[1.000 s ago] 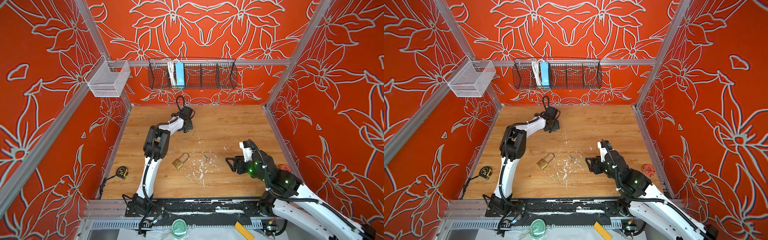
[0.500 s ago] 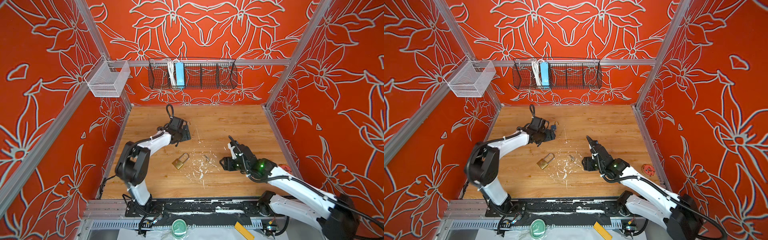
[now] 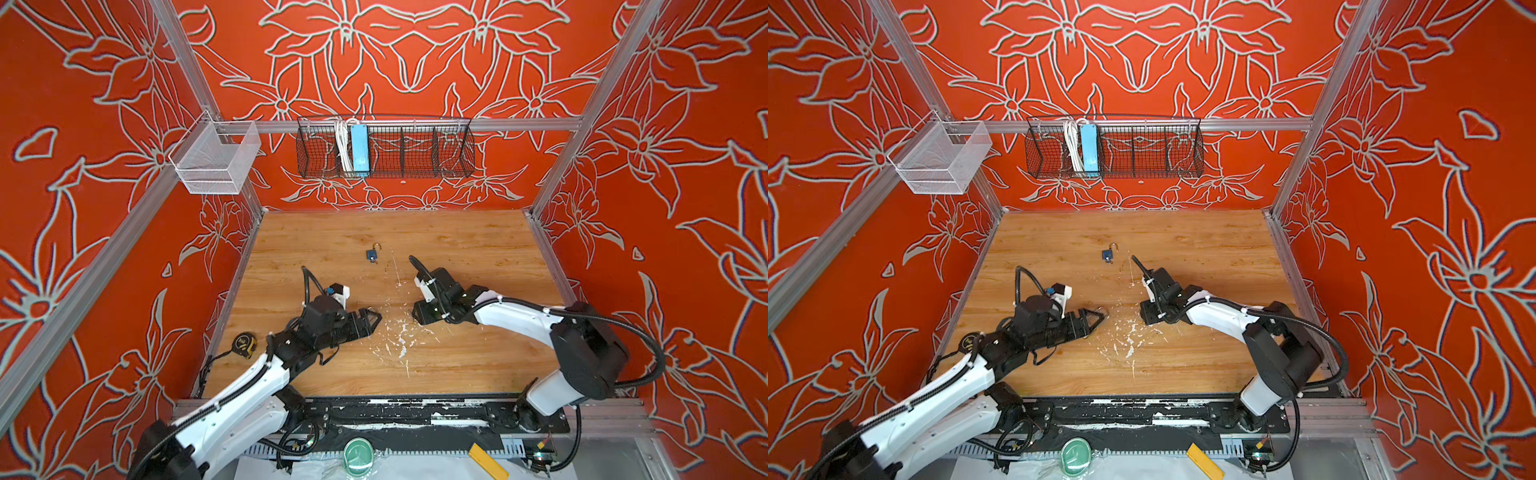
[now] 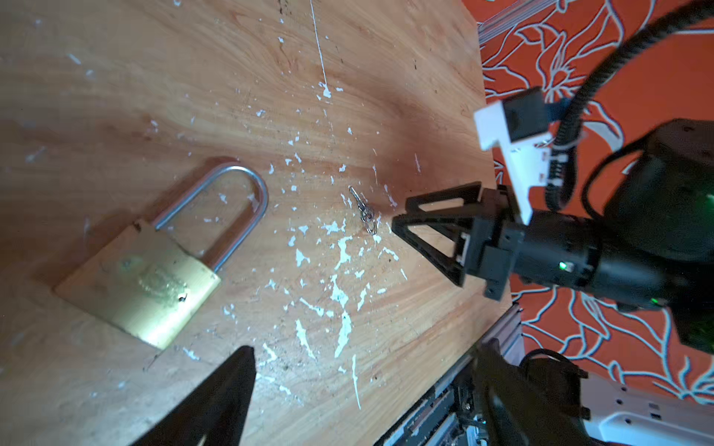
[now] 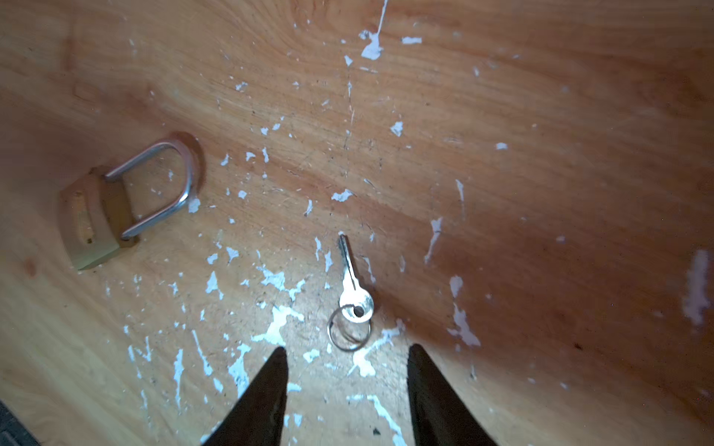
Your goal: Unlock with the key
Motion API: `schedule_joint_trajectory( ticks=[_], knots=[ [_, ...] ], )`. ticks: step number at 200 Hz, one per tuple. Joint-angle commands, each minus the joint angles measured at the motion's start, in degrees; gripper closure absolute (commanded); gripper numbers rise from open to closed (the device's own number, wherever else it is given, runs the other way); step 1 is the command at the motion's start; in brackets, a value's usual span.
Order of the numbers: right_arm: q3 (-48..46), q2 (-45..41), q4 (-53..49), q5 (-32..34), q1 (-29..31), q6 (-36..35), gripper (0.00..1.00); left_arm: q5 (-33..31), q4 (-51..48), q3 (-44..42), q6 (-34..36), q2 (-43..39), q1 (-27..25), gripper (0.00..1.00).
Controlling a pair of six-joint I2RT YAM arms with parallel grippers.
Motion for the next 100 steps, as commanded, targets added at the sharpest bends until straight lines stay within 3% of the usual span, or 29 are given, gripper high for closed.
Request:
schedule_joint_trajectory(
  ticks=[1,46,100],
  knots=[
    [1.8,1.9,-1.5,1.8,2.4,-1.0,0.50,-0.5,-1.4,-0.1,-3.2,-4.0,-0.2,0.12],
    [6.0,7.1,-9.9,14.1,5.5,1.5,0.55,-2.5,-3.7,-0.6,-3.4,-5.1,-0.1,0.12],
    [7.0,9.2,-10.1,16.1,5.9,1.8,0.64,-2.2,-1.4,-1.7,-5.0,-4.9,-0.1,0.12]
  ],
)
